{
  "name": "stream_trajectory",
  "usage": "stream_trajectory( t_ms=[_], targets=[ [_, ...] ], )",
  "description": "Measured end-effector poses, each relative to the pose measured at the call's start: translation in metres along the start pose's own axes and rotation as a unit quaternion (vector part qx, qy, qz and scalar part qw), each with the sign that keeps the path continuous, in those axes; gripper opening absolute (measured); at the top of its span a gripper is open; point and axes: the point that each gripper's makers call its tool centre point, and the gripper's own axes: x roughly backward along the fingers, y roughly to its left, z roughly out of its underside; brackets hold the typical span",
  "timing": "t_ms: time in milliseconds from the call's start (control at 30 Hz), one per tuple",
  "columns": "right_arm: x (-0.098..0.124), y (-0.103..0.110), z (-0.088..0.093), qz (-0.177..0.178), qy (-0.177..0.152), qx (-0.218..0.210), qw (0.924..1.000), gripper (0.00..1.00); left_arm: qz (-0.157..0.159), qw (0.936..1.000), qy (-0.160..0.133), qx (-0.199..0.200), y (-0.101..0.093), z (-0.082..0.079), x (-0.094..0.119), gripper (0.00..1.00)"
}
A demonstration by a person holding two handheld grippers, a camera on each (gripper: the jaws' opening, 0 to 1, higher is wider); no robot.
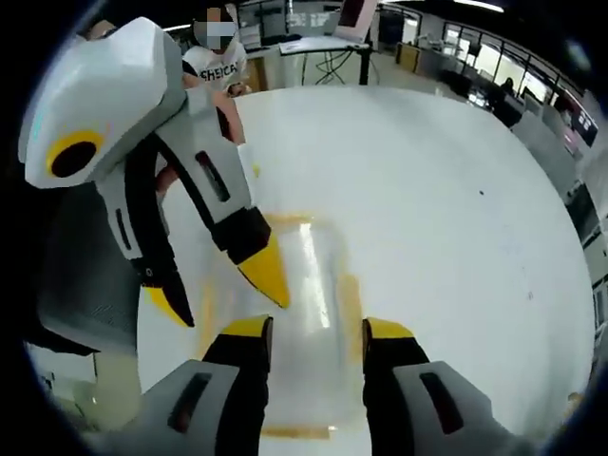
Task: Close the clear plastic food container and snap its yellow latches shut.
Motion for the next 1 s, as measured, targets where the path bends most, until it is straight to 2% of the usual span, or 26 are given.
stream_trajectory(
  t_ms=[133, 200, 367, 400, 500, 833, 933, 967, 1000],
  targets=[
    [0.0, -0.003, 0.002, -0.021, 0.016, -0.005, 0.9996, 0.39, -0.001, 0.9998, 0.004, -0.018, 0.001, 0.002, -0.002, 0.43],
    [-0.002, 0.002, 0.002, -0.047, 0.026, -0.004, 0.9985, 0.38, -0.004, 0.9999, 0.004, -0.016, 0.003, 0.002, -0.002, 0.41],
    [-0.004, -0.002, 0.004, -0.073, 0.069, -0.009, 0.9949, 0.38, -0.011, 0.9998, 0.005, -0.017, 0.003, 0.002, -0.003, 0.4],
    [-0.004, -0.002, 0.004, -0.074, 0.086, 0.013, 0.9934, 0.38, -0.012, 0.9997, 0.005, -0.021, 0.003, 0.002, -0.003, 0.4],
    [-0.006, 0.001, 0.003, -0.081, 0.105, 0.024, 0.9909, 0.37, -0.014, 0.9995, 0.006, -0.027, 0.003, 0.002, -0.004, 0.4],
    [-0.008, 0.002, 0.005, -0.098, 0.125, 0.043, 0.9863, 0.35, -0.022, 0.9995, 0.0, -0.024, 0.002, 0.003, -0.005, 0.38],
    [-0.009, 0.001, 0.006, -0.107, 0.124, 0.04, 0.9857, 0.34, -0.019, 0.9995, -0.001, -0.026, 0.001, 0.002, -0.005, 0.38],
    [-0.01, 0.007, 0.006, -0.125, 0.123, 0.035, 0.9838, 0.33, -0.017, 0.9995, -0.001, -0.025, 0.001, 0.002, -0.005, 0.37],
    [-0.011, 0.001, 0.004, -0.117, 0.12, 0.031, 0.9854, 0.33, -0.019, 0.9996, -0.001, -0.023, 0.001, 0.003, -0.005, 0.37]
  ],
)
